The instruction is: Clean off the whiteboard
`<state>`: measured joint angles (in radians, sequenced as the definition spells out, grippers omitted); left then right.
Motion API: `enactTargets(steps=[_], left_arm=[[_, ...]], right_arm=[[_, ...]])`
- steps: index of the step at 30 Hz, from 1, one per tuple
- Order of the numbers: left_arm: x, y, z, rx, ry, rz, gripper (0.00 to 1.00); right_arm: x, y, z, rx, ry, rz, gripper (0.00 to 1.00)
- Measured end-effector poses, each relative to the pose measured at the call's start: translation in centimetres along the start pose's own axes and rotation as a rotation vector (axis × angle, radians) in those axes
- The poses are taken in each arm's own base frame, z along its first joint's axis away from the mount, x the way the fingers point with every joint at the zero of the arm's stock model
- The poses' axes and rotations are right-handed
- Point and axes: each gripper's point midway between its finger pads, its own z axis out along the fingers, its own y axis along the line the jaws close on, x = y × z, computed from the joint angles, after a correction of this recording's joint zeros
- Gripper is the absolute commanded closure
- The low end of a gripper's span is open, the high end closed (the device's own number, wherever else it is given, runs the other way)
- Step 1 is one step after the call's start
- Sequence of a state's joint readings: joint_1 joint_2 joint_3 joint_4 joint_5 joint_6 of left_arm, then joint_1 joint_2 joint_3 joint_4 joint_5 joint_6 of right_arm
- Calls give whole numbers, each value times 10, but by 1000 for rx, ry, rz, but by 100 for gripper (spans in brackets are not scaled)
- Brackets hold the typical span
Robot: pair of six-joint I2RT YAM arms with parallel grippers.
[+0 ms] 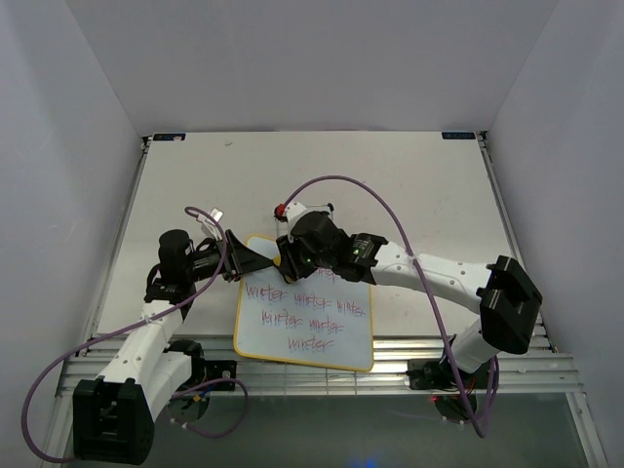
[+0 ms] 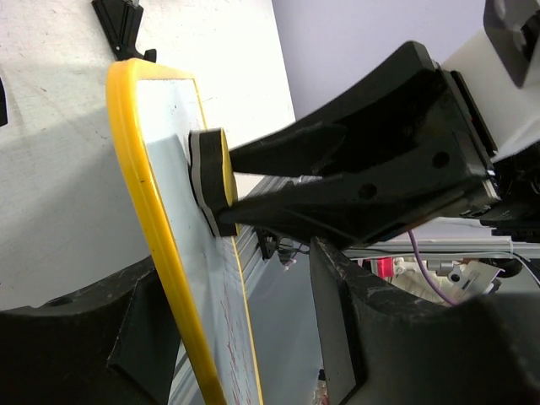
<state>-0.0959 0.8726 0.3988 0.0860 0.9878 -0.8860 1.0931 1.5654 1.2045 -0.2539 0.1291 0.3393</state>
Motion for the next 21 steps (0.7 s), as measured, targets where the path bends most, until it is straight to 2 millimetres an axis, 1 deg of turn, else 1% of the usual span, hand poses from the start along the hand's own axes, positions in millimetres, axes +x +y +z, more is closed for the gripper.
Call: enactTargets(steps=[5,7,12,15,21], left_arm=[[0,-2,0,4,-1,-1,34],[0,-3,-1,8,-2,4,34],[-3,-6,-2,14,-18,13,34],[-6,-6,-2,10,-33,14,35],[-8,-2,-2,5,-56,10,35]], right_arm=[[-5,32,-2,-160,-23,-50,79],[-7,40,-4,-199,-30,-69,79],[-11,45,-4,-215,-17,-75,79],[-14,44,-3,-202,-7,-72,77],[-14,42,2,-169,-13,-31,80]])
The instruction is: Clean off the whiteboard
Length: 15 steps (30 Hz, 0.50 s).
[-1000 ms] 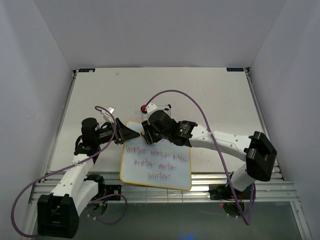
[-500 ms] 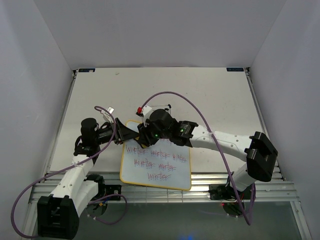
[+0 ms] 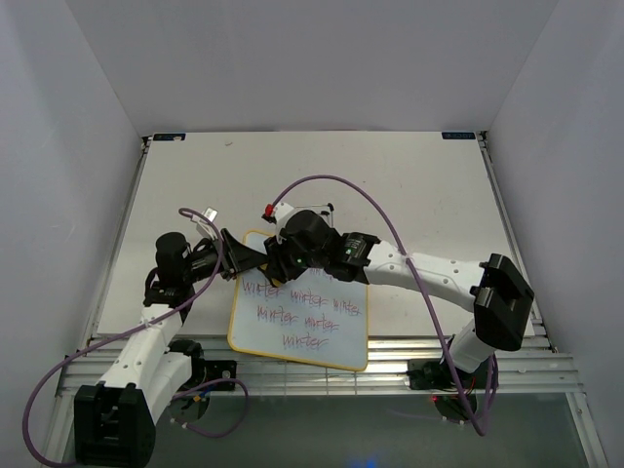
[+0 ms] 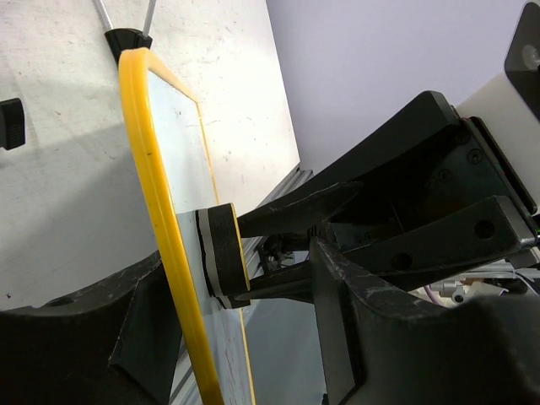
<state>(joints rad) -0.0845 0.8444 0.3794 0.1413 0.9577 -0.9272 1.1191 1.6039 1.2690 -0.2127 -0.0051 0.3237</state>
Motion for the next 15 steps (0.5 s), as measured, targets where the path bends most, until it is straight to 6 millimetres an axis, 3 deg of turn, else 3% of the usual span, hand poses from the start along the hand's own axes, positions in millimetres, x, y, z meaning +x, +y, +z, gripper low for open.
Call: enactTargets(steps=[15], left_arm=[[-3,12,1,-38,-45,-31,35]], right_arm=[[1,-11,12,100,-82,141,79]])
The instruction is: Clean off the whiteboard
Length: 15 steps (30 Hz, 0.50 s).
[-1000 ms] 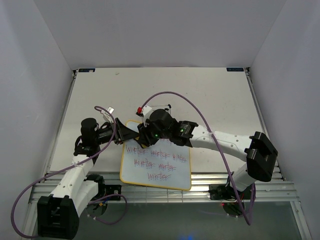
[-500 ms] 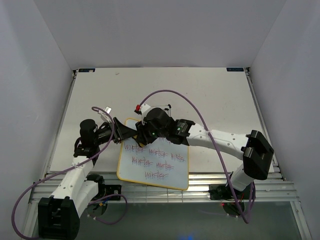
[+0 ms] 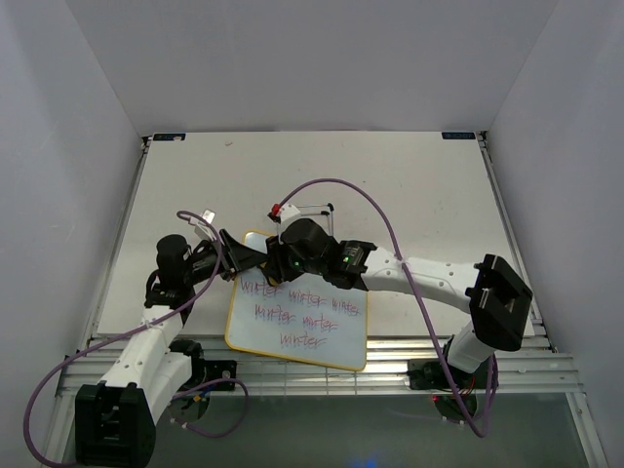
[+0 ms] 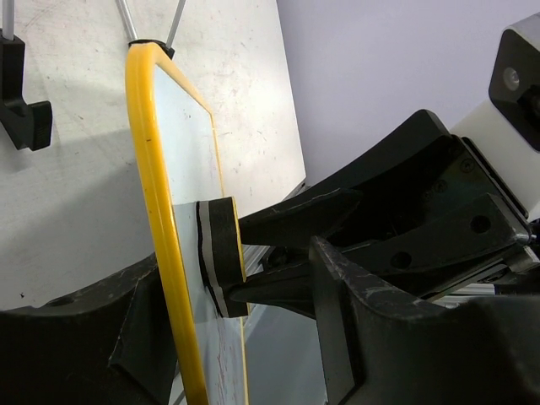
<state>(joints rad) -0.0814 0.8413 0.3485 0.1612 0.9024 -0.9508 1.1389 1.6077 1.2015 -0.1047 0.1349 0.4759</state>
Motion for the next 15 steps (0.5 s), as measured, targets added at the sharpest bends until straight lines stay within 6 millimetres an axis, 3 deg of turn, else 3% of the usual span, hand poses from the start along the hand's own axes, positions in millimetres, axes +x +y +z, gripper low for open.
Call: enactTargets(steps=[15], left_arm=[[-4,3,0,-11,-36,-7,35]], right_arm=[[-3,-5,4,39,-14,49,79]])
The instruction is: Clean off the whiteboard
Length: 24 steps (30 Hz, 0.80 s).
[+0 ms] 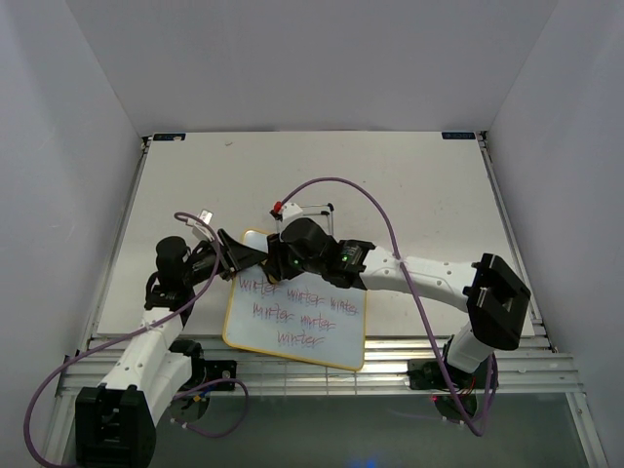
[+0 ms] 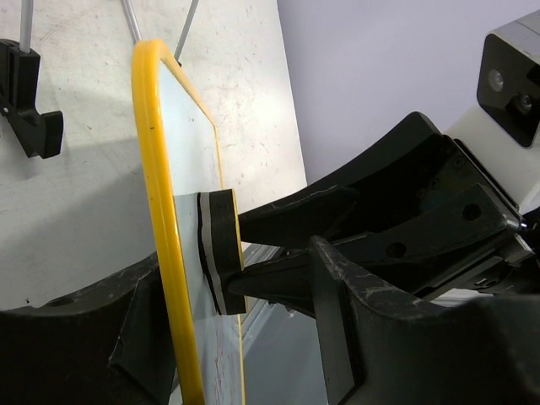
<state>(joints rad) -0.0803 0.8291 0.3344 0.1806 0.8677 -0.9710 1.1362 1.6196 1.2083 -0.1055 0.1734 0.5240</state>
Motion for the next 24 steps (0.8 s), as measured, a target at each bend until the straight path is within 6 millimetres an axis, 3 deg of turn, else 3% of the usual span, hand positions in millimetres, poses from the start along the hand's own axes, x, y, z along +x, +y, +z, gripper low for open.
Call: enactTargets(steps=[4,11,16,24], left_arm=[[-2,-2,-1,5,-11,9,35],[18,-13,-6,69,77,20,35],[22,-17,-8,89,103,17,35],[26,-17,-9,91,120,6,35]], right_arm=[[-5,-9,1,32,-16,7,79],[-34,-36,6,117,-114,25,80],[-44,-27,9,63,-156,-18,79],[-38,-2,7,-84,-137,-106,80]])
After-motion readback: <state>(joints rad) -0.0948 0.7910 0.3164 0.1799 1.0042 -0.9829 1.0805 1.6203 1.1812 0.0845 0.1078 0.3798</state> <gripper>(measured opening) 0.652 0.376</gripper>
